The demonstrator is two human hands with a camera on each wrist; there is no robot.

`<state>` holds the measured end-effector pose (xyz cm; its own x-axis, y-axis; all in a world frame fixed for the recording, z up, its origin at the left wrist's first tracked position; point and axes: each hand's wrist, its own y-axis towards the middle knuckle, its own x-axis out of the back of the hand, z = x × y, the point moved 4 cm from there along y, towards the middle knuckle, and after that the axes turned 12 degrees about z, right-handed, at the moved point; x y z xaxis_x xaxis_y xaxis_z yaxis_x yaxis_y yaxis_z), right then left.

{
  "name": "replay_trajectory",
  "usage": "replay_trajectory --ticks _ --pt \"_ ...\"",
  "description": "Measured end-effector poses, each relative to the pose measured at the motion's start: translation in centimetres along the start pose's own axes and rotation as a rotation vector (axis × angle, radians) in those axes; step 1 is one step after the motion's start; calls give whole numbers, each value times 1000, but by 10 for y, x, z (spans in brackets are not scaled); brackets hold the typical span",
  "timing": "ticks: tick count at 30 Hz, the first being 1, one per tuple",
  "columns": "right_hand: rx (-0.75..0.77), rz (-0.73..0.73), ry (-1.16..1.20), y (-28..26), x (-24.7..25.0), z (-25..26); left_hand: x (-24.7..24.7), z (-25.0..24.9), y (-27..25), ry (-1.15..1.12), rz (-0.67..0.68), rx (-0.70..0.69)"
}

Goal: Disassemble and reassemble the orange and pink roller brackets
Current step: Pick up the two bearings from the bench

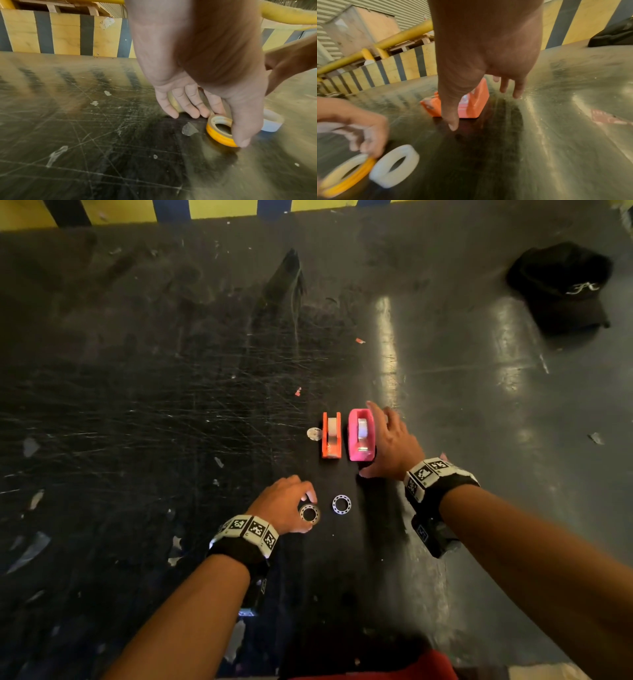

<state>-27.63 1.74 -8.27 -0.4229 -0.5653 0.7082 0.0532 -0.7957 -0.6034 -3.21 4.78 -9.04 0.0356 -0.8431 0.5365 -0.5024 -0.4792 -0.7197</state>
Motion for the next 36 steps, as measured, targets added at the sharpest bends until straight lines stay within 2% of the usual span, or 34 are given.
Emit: replay_trajectory --ticks 2,4,5,7,8,9,11,16,19,22,28,36 --pt "2 -123 -106 -22 -6 7 0 0 -1 -24 -16 -19" --pt "170 -271 -169 -41 -17 18 0 1 -2 -47 -46 -40" --pt "292 -297 -171 -48 -26 22 -1 2 -3 -55 -60 -53" --pt "470 -133 -161 -54 -49 26 -3 3 -4 -64 -84 -74" --pt "482 1 -172 -56 -60 28 -5 4 -4 -70 -96 -85" --pt "459 110 -190 -56 -69 29 -6 4 -4 -81 -106 -93" --pt "389 178 -236 -54 -80 31 -9 5 -5 -85 -102 -106" --pt "402 127 -288 -47 -72 50 7 17 -11 -97 -140 -82" --pt "463 13 -282 -36 -47 74 37 30 -13 -77 -240 -45" --pt "429 -87 -305 -17 -15 100 71 40 -11 -66 -321 13" --pt "295 -86 -424 25 7 130 112 55 6 -22 -413 115" --pt "253 -53 -540 56 -4 141 117 72 38 -7 -392 179"
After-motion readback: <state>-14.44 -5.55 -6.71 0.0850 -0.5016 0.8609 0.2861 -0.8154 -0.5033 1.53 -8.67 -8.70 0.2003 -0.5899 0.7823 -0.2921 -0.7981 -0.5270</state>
